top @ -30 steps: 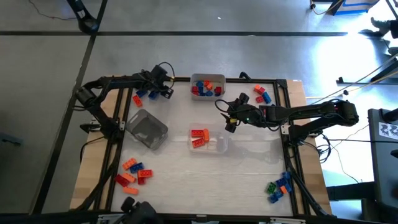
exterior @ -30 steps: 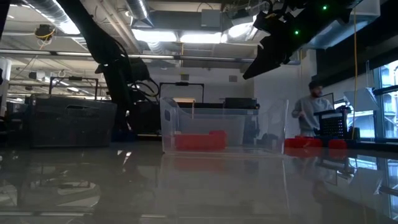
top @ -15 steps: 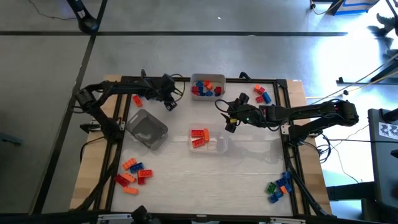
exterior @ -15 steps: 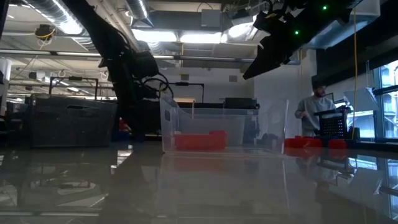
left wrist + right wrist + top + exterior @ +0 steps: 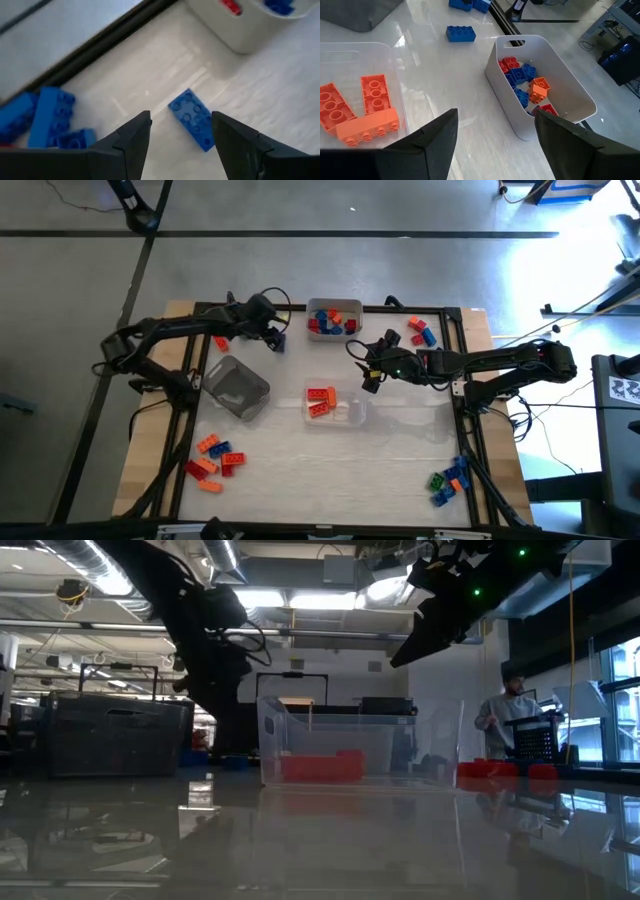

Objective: Sort blocks by size
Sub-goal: Put the big blue game piece into the transparent bin

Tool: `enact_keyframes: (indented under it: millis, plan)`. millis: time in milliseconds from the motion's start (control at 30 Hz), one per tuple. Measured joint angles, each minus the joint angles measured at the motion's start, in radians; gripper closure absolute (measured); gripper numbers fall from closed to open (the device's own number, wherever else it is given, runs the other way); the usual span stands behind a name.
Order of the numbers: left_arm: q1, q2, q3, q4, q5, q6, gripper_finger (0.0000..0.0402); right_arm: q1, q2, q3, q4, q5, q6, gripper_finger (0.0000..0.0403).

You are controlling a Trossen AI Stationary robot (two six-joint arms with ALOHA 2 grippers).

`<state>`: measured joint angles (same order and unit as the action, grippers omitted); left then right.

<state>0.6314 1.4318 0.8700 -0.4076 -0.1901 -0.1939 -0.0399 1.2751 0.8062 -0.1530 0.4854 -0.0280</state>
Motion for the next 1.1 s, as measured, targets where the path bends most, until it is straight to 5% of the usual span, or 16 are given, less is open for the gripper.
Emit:
enact_keyframes:
  millis: [500, 1100]
  plan:
    - [-0.093, 0.185, 0.000, 0.086, -0.018, -0.196, 0.0206, 0.000, 0.000, 0.000, -0.002, -0.008, 0.000, 0.0142]
    - [-0.097, 0.271, 0.003, 0.140, -0.095, -0.191, 0.0206, 0.000, 0.000, 0.000, -0.006, -0.008, 0.000, 0.0142]
